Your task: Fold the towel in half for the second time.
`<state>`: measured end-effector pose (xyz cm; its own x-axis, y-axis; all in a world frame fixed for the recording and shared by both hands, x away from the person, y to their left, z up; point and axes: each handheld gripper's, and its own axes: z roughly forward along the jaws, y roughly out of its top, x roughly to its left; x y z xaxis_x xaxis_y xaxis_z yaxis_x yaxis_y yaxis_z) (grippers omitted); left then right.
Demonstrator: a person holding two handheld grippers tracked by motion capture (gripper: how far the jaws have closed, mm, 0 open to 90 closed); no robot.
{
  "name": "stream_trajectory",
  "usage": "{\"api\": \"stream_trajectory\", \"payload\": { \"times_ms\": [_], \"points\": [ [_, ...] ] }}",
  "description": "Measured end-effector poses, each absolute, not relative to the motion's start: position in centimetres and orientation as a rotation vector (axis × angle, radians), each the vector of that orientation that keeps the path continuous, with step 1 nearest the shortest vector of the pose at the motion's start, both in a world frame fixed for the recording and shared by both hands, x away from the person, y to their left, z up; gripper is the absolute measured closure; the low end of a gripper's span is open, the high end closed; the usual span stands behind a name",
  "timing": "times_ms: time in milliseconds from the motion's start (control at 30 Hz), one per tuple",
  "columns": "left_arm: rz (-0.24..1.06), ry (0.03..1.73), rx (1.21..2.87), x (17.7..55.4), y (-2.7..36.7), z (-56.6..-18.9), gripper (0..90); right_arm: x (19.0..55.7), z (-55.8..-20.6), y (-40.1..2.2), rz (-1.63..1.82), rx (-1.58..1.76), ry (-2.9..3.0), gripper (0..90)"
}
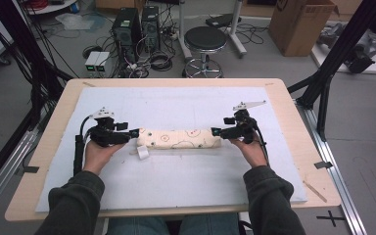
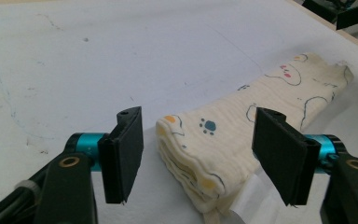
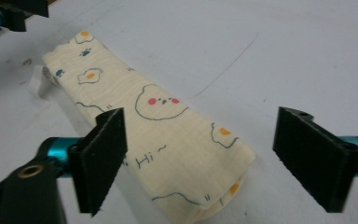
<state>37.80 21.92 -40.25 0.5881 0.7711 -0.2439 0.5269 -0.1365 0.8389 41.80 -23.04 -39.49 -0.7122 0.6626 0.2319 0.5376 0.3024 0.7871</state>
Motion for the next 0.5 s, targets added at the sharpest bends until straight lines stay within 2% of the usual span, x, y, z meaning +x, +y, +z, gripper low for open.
{"api": "stream_trajectory", "payload": {
  "times_ms": [200, 500],
  "points": [
    [0.304, 1.047, 1.809, 37.52, 22.04, -40.01, 28.5, 41.46, -39.16, -23.18, 1.385, 1.103, 2.413, 12.4],
    [0.311, 1.027, 1.822, 36.94, 22.04, -39.54, 28.0, 41.02, -38.86, -23.1, 1.389, 1.091, 2.412, 12.3]
  ]
}}
